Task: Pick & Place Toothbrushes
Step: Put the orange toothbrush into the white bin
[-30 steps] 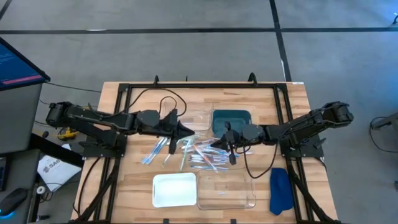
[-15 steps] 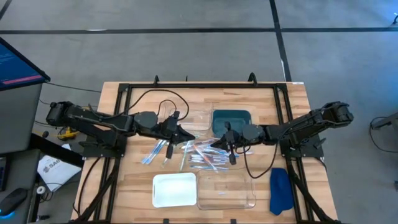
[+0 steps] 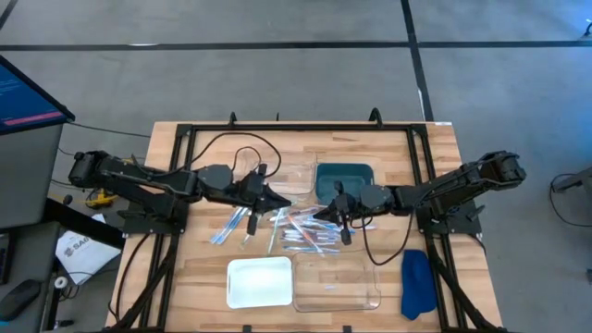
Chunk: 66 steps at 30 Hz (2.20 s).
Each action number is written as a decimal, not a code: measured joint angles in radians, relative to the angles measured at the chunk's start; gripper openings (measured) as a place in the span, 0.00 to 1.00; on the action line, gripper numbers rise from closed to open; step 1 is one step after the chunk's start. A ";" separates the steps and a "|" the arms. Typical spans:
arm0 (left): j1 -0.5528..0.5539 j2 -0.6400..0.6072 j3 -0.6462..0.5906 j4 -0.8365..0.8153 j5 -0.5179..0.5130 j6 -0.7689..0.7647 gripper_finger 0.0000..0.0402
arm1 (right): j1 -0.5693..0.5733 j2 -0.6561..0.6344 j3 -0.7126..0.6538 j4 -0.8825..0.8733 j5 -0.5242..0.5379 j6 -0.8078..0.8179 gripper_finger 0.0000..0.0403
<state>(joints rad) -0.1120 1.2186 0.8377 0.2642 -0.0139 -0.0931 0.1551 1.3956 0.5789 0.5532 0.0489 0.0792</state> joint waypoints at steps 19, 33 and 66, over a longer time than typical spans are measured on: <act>-0.011 0.071 0.033 -0.138 0.067 0.178 0.01 | 0.000 0.000 0.000 -0.008 0.000 -0.008 0.00; -0.010 0.237 0.107 -0.223 0.037 0.163 0.01 | -0.001 0.000 0.000 -0.024 0.000 -0.025 0.00; 0.010 0.353 0.101 -0.165 0.142 0.254 0.01 | -0.001 0.000 0.000 -0.138 0.002 -0.109 0.00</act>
<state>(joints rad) -0.1018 1.5721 0.9382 0.0987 0.1282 0.1606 0.1543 1.3956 0.5789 0.4157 0.0504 -0.0295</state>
